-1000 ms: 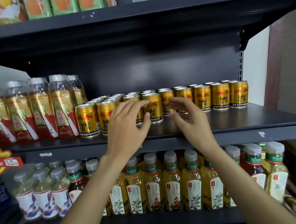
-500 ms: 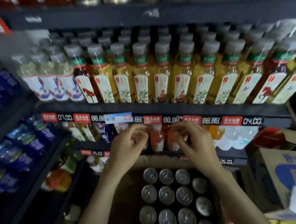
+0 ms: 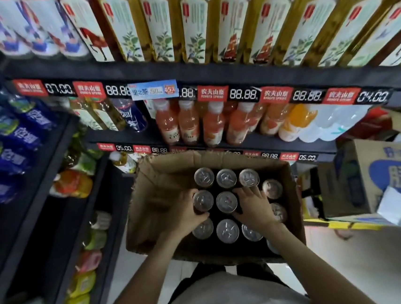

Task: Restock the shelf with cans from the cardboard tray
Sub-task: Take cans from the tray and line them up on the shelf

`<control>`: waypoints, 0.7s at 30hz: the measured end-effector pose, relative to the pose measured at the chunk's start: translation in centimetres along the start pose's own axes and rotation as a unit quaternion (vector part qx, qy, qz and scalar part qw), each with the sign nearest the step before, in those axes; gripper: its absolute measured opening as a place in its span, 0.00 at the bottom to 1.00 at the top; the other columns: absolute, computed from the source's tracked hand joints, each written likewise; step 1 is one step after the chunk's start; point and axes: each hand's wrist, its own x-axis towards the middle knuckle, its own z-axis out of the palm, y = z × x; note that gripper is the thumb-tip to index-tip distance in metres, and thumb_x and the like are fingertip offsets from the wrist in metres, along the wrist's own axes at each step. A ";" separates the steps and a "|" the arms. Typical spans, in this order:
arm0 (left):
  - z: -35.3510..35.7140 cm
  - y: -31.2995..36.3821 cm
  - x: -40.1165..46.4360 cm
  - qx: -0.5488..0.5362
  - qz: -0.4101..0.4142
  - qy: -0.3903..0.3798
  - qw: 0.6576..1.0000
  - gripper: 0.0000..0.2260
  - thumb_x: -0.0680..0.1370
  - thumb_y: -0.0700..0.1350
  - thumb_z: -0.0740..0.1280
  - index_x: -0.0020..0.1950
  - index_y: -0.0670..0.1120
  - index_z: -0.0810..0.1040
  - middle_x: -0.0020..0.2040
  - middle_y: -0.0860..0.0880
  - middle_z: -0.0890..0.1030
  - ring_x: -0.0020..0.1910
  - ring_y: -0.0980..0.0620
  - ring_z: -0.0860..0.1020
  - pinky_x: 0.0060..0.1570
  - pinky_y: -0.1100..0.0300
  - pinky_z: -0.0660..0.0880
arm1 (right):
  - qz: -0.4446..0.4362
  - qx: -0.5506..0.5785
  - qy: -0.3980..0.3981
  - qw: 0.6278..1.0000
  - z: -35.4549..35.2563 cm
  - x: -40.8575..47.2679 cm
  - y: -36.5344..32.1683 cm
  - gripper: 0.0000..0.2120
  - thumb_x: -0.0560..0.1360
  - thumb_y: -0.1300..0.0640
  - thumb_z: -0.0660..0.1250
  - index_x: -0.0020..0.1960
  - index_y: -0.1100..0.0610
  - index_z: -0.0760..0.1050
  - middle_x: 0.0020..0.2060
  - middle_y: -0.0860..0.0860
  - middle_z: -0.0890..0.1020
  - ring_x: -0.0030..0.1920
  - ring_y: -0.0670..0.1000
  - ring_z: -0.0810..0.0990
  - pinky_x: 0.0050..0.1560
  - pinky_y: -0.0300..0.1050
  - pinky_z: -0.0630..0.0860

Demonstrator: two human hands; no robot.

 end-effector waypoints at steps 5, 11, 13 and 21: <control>2.0 0.1 1.2 0.010 -0.037 -0.004 0.999 0.32 0.68 0.46 0.76 0.67 0.47 0.64 0.65 0.48 0.69 0.62 0.48 0.71 0.55 0.56 0.72 | 0.027 -0.079 0.006 0.996 1.7 1.1 -1.5 0.28 0.69 0.44 0.69 0.63 0.58 0.69 0.59 0.54 0.76 0.66 0.59 0.64 0.61 0.52 0.61; 2.9 0.2 2.2 0.009 -0.090 0.014 0.996 0.28 0.66 0.48 0.76 0.62 0.50 0.68 0.59 0.49 0.76 0.56 0.47 0.76 0.46 0.56 0.72 | 0.030 -0.055 0.028 0.998 1.8 2.0 -1.1 0.31 0.66 0.39 0.71 0.60 0.58 0.71 0.56 0.53 0.79 0.66 0.56 0.64 0.62 0.50 0.58; 1.9 0.5 2.0 0.014 -0.070 0.024 0.997 0.25 0.66 0.49 0.76 0.59 0.52 0.69 0.56 0.52 0.77 0.53 0.49 0.77 0.43 0.59 0.69 | 0.024 -0.021 0.051 0.998 0.6 1.5 -1.0 0.33 0.65 0.38 0.71 0.62 0.57 0.71 0.57 0.54 0.79 0.66 0.56 0.65 0.62 0.50 0.59; -6.2 5.6 -1.4 -0.235 0.044 0.146 0.960 0.27 0.58 0.62 0.75 0.54 0.59 0.75 0.51 0.58 0.80 0.51 0.62 0.77 0.52 0.62 0.75 | 0.059 0.512 0.091 0.852 -10.7 -2.1 -1.1 0.22 0.64 0.57 0.77 0.52 0.57 0.69 0.44 0.46 0.79 0.47 0.48 0.78 0.47 0.44 0.77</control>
